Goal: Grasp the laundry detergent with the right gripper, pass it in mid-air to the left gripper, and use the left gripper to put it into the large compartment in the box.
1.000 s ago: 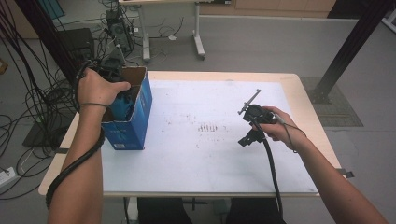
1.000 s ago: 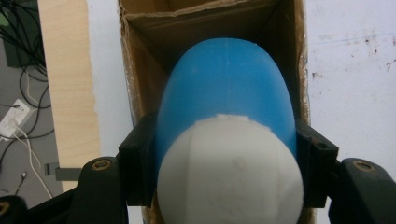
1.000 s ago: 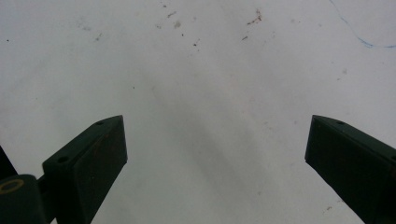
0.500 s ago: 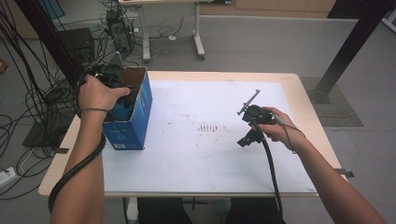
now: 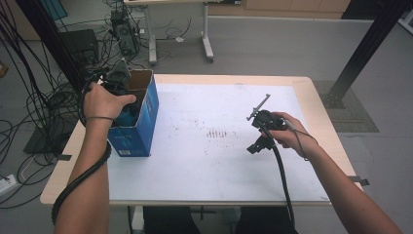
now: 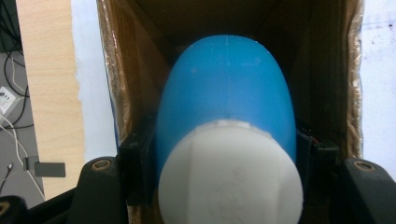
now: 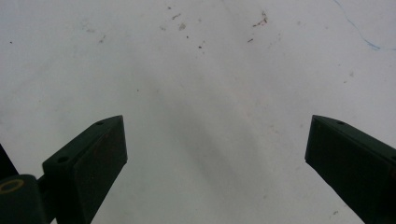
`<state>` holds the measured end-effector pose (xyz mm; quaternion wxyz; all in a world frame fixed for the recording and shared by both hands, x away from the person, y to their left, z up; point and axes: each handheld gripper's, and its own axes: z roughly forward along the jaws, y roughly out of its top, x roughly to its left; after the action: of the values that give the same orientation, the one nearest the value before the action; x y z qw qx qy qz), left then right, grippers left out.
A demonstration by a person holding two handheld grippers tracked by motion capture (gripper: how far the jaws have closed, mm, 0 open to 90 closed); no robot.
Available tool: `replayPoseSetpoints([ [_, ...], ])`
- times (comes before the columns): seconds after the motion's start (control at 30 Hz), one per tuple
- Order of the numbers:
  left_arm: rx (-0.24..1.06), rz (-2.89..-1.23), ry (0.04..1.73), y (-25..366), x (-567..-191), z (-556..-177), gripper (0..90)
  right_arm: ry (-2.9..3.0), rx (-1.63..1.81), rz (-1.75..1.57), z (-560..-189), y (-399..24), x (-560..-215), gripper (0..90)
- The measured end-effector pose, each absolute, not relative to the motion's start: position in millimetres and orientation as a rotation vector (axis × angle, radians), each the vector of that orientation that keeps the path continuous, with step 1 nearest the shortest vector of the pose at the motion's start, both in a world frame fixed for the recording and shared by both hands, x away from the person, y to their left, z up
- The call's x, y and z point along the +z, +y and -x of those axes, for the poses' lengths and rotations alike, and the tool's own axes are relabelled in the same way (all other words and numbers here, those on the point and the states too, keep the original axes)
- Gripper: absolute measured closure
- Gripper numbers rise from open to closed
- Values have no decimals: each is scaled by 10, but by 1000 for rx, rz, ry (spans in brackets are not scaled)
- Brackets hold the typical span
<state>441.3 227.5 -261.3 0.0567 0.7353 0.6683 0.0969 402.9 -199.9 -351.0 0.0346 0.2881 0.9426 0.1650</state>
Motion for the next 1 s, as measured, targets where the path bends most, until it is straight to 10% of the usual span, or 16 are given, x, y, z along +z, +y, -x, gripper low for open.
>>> replayPoseSetpoints([
  [1.0,292,-2237,2025,2238,-2683,-4425,373,2900,506,-882,-4024,-1969,-3514,54],
])
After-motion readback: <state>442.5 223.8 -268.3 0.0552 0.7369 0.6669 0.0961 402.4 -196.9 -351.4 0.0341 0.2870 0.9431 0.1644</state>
